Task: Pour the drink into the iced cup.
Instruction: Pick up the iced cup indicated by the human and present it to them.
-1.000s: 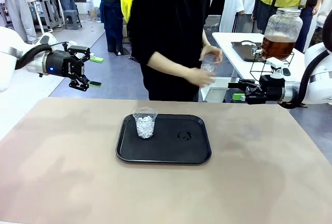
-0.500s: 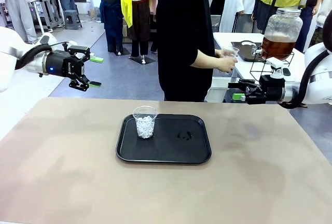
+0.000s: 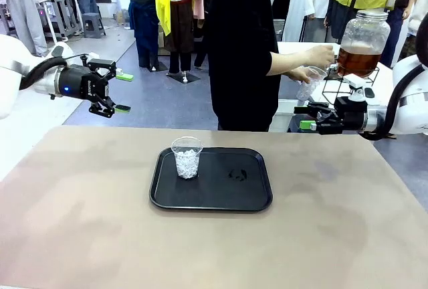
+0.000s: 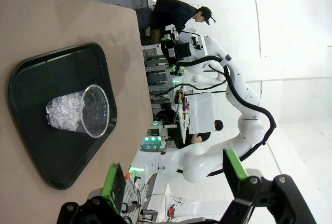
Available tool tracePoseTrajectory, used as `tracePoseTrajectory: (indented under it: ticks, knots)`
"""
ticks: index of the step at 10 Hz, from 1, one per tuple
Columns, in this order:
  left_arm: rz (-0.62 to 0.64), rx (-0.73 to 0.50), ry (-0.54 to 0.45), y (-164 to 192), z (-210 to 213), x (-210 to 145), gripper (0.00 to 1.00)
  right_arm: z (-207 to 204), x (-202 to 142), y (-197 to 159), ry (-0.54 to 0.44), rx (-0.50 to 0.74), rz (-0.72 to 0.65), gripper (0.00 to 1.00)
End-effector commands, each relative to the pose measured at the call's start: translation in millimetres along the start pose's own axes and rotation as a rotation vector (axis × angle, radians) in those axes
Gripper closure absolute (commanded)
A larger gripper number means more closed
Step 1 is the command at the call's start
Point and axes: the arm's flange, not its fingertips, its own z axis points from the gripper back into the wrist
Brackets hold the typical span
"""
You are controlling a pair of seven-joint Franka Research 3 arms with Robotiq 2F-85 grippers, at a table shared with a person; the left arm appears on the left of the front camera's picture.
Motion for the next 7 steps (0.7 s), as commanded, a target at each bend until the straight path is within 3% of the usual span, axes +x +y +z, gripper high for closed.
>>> tracePoseTrajectory:
  ticks: [1, 7]
  knots:
    - [-0.002, 0.000, -0.002, -0.9, 0.3, 0.2, 0.00, 1.0, 3.1, -0.4, 0.004, 0.013, -0.012, 0.00]
    - [-0.002, 0.000, -0.002, -0.9, 0.3, 0.2, 0.00, 1.0, 3.1, -0.4, 0.004, 0.013, -0.012, 0.00]
